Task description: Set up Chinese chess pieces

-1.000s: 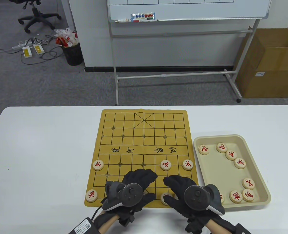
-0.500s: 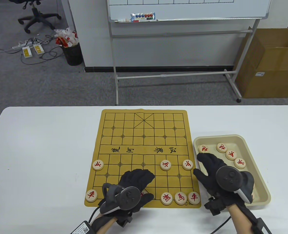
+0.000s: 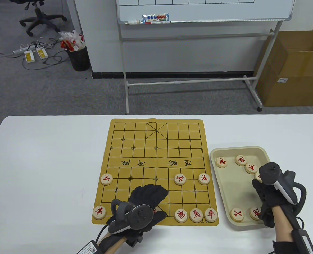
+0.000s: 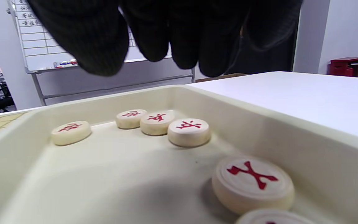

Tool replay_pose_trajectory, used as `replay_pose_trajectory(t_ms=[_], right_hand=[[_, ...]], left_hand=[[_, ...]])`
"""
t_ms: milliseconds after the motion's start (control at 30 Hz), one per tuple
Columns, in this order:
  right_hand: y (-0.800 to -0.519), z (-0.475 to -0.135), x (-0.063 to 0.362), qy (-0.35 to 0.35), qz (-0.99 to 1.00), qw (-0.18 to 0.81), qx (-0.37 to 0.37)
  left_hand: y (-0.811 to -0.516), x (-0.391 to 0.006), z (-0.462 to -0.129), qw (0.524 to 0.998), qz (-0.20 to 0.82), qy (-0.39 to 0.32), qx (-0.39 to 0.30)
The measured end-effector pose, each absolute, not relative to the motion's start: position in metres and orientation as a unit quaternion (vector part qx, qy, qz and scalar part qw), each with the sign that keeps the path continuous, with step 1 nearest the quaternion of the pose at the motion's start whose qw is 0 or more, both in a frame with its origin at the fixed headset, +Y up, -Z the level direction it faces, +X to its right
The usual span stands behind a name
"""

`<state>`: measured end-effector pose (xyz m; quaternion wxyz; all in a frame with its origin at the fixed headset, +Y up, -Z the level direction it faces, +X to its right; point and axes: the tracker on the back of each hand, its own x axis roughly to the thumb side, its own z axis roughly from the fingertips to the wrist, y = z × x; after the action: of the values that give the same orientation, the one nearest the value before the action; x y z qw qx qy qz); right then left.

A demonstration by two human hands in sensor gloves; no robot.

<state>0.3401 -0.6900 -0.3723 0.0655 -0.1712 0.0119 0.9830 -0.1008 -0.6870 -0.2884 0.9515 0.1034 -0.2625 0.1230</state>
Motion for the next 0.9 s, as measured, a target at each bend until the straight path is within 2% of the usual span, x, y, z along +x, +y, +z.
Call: replay_pose_trajectory(t_ms=[133,233,433,600,900], right_hand=[[-0.695,-0.395,0.339,0.047,0.981,0.006,-0.186],[-0.714,-0.417,0.341,0.090,0.978,-0.033,-0.184],[-0.737,-0.438,0.338,0.159,0.962,-0.108,-0.195],[-0.741,-0.445,0.330,0.160,0.954,-0.161,-0.196],[-0.741,-0.447,0.331,0.158,0.951,-0.160,-0.211]], left_hand=[[-0.688,-0.102,-0.289,0.952,0.126,-0.259,0.100],[-0.688,-0.104,-0.290,0.953,0.127,-0.256,0.099],[-0.688,-0.106,-0.291,0.952,0.132,-0.260,0.096],[-0.691,-0.103,-0.289,0.951,0.119,-0.269,0.092],[-0.691,-0.103,-0.289,0.951,0.119,-0.268,0.095]])
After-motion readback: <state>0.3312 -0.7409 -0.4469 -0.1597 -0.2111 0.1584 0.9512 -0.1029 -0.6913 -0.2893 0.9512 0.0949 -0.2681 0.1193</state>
